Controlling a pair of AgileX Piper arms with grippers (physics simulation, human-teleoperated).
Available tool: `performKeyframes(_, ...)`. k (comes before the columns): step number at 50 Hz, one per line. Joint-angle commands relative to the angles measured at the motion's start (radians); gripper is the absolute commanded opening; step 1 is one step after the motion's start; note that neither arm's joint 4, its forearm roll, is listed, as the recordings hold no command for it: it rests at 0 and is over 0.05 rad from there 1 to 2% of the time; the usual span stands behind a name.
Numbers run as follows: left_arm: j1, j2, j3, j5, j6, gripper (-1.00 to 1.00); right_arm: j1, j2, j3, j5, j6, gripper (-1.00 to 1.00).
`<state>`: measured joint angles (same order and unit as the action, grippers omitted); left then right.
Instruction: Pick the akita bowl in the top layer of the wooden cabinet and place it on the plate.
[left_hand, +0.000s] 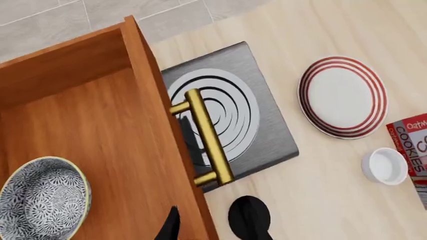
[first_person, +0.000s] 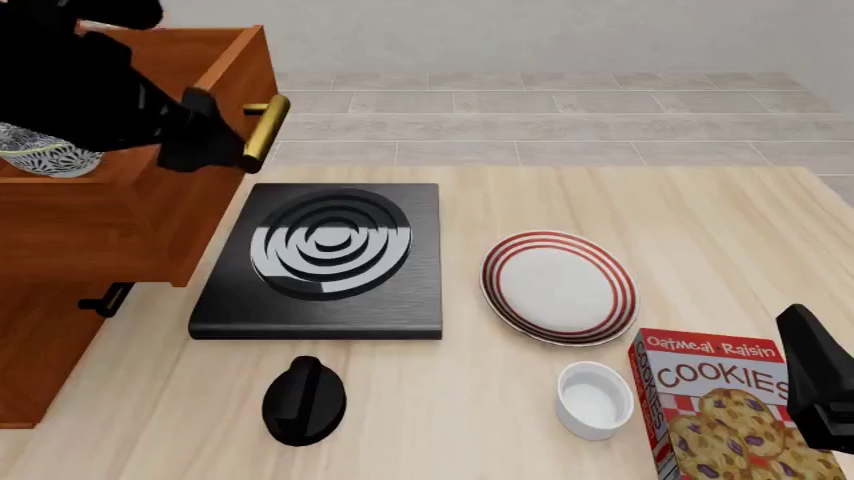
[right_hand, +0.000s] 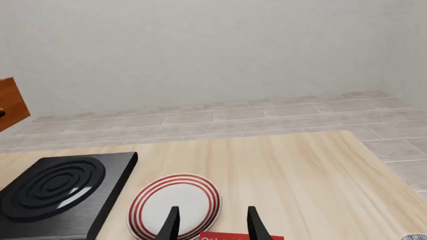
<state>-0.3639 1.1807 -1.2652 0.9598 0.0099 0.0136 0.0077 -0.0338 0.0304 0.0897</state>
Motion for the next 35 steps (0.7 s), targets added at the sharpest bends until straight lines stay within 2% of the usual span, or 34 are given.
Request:
performKeyframes(1, -0.013, 0.006, -0.165, 0.026, 0.038, 1.0, 0.002, -0.001, 0.0, 0.001, -0.001, 1.0)
performKeyframes(15, 0.031, 0.037, -0.285, 0.056, 0.06, 1.0, 0.001, 0.0, 0.001, 0.0, 0.0, 1.0)
performKeyframes(21, 0.041, 0.042, -0.3, 0.065, 0.067, 1.0, 0.001, 0.0, 0.0, 0.0, 0.0, 1.0)
performKeyframes(28, 0.08, 0.067, -0.374, 0.093, 0.083, 1.0, 0.001, 0.001, 0.0, 0.0, -0.001, 1.0)
performKeyframes(35, 0.108, 0.07, -0.378, 0.092, 0.101, 1.0, 0.003, 0.0, 0.0, 0.0, -0.001, 1.0)
